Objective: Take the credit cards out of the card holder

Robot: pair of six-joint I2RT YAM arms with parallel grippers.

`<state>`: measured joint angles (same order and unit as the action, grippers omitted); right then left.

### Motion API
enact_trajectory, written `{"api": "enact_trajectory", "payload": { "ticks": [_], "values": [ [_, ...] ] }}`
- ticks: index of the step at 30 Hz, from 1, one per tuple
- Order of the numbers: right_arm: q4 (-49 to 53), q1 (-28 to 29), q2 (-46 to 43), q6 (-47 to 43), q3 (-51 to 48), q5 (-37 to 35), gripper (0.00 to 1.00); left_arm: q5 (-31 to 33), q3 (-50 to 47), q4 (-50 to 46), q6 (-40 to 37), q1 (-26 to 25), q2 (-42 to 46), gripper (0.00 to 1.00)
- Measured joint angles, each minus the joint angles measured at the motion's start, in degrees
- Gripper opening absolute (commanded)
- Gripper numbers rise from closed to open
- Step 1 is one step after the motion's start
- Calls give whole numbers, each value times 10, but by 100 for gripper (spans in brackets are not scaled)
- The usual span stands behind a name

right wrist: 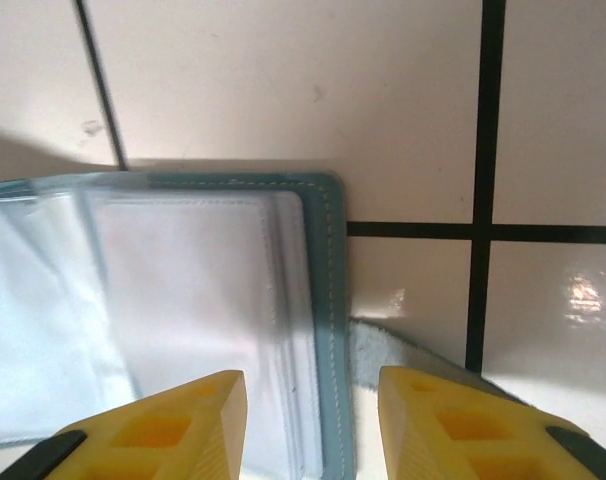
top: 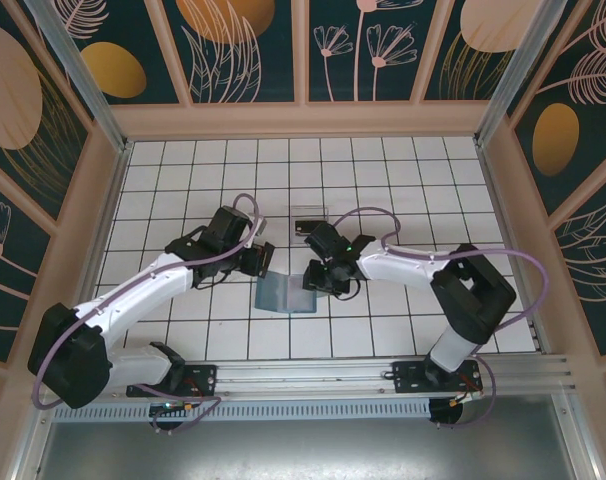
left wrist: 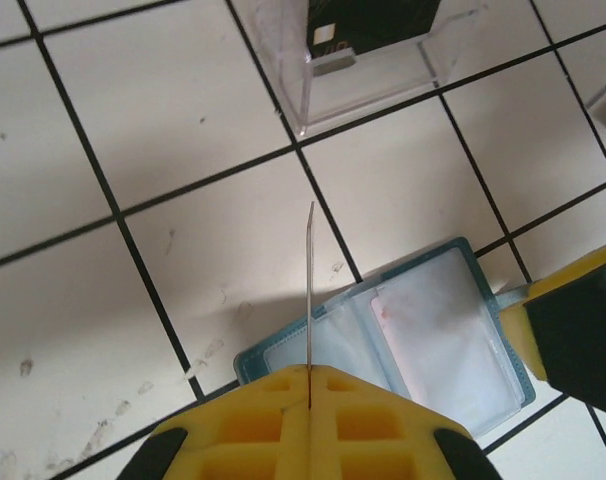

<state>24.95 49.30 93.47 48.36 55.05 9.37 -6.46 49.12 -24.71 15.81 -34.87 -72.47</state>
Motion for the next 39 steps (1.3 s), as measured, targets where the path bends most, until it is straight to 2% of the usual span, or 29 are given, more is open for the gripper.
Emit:
{"api": "enact_trajectory", "payload": {
  "ticks": [6,14,20,27,39],
  "values": [
    [15,-28,-41,-9,0,-11,41,-31,45,1,-78,0,-12,0],
    [33,-102,-93,-45,-5,-24,41,-67,110,-5,-247,0,-60,0],
    [45,-147,-128,-72,-17,-25,42,-86,213,-44,-377,0,-125,0],
    [53,-172,-138,-89,-26,-25,42,-98,308,-99,-505,0,-206,0],
    [53,-174,-156,-91,-48,-24,41,-63,452,-184,-605,-1,-364,0]
  ]
}}
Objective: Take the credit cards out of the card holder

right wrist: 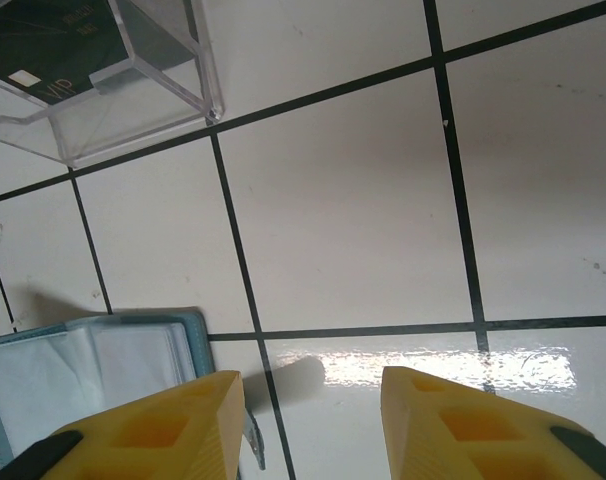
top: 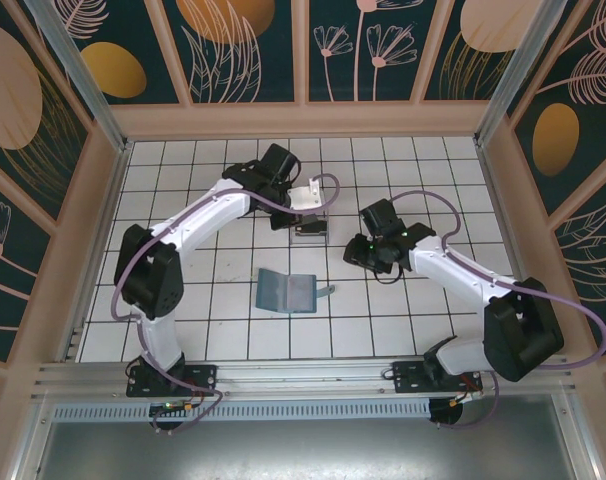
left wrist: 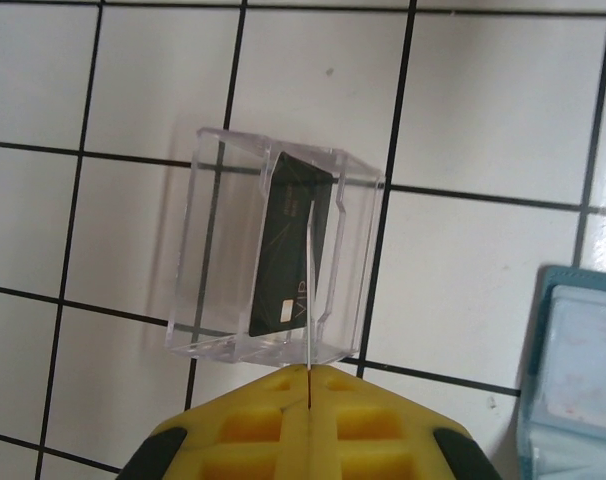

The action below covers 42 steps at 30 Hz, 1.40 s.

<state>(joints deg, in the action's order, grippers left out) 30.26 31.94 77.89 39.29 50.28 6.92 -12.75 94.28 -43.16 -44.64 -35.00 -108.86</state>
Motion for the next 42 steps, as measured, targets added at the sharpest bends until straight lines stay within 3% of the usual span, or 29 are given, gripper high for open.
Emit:
{"api": "enact_trajectory", "payload": {
  "ticks": [17,42],
  "values": [
    [-4,-19,-15,2,-27,2,41,28,117,-52,-36,-24,-112,0],
    [-4,-24,-26,5,-43,6,41,56,163,-86,-49,-30,-191,0]
  ]
}}
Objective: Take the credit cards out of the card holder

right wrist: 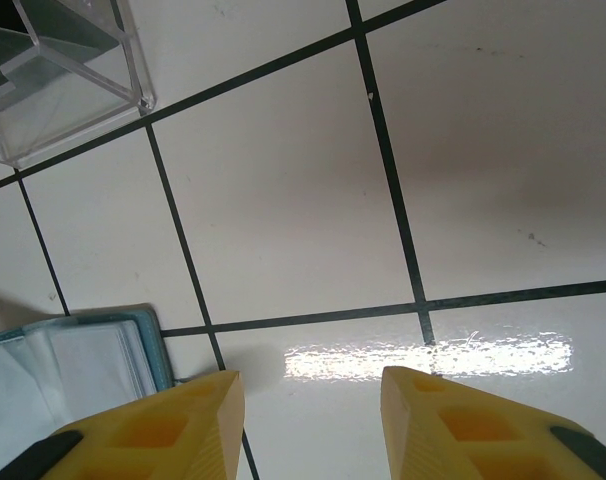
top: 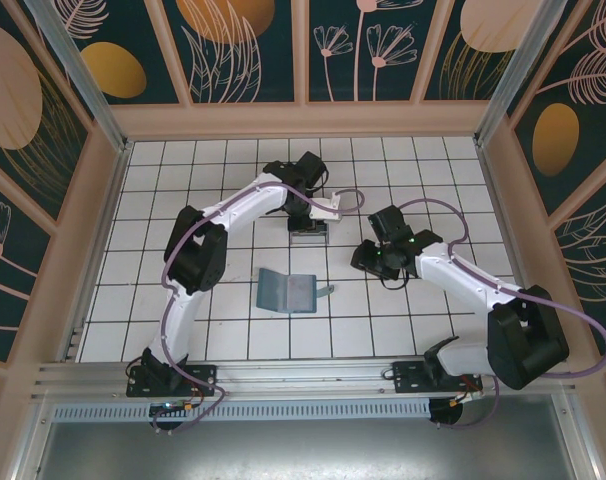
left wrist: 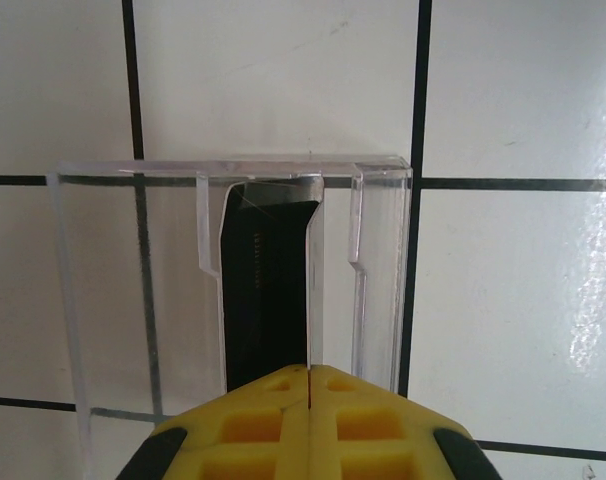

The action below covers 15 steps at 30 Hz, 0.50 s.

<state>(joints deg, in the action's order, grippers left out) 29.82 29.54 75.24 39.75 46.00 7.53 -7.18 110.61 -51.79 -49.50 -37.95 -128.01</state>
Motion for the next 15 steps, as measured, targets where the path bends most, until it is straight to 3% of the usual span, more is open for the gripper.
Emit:
{"api": "enact_trajectory", "payload": {
  "ticks": [2,9,15],
  "values": [
    [0,0,0,0,0,0,41,3,1,0,0,0,-1,2],
    [0,0,0,0,0,0,41,26,6,2,0,-1,-4,21],
    [0,0,0,0,0,0,41,40,7,11,0,-1,-5,24]
  ]
}}
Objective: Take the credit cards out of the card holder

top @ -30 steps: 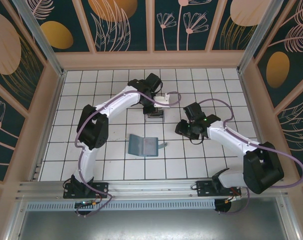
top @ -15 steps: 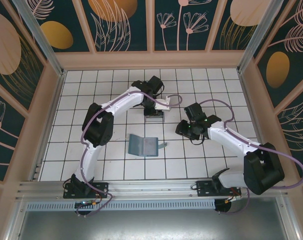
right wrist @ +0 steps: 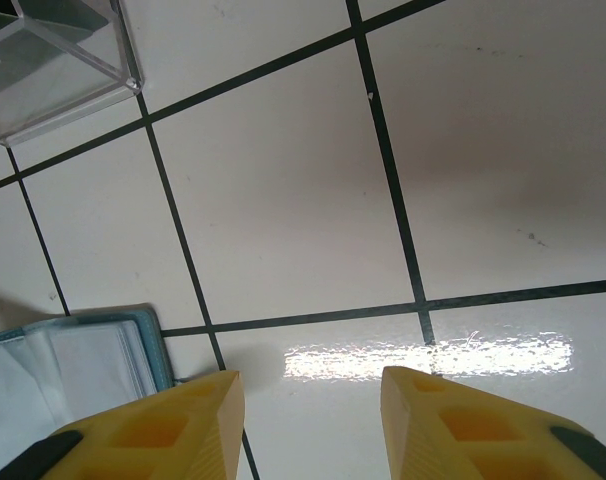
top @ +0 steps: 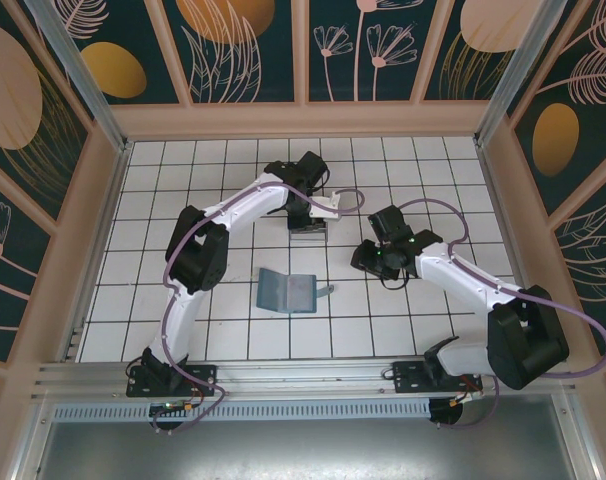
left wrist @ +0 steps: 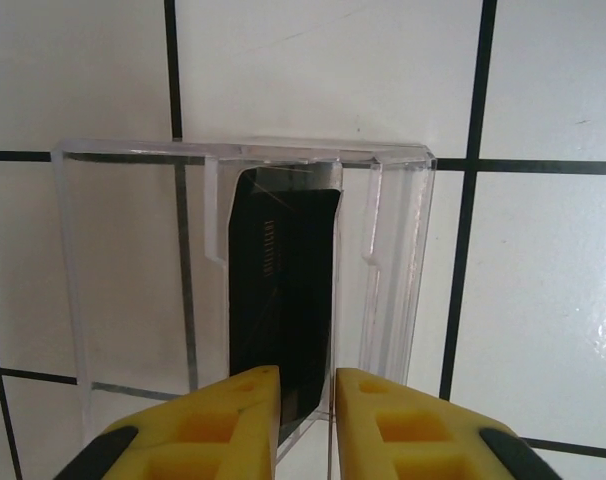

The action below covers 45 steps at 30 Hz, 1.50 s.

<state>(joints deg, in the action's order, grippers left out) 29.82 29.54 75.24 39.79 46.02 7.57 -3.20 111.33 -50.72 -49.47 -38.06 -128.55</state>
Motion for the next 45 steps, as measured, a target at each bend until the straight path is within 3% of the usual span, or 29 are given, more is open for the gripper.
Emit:
{"api": "enact_trajectory", "payload": {
  "ticks": [17,23,31,45],
  "values": [
    [0,0,-7,8,0,0,41,33,0,62,18,0,0,26],
    [-1,0,-6,9,0,5,41,31,-70,124,57,0,49,26],
    [-11,1,-2,8,3,11,41,41,-130,229,226,0,121,26],
    [-21,19,18,10,19,11,41,-18,-288,338,534,0,257,32]
  ]
}}
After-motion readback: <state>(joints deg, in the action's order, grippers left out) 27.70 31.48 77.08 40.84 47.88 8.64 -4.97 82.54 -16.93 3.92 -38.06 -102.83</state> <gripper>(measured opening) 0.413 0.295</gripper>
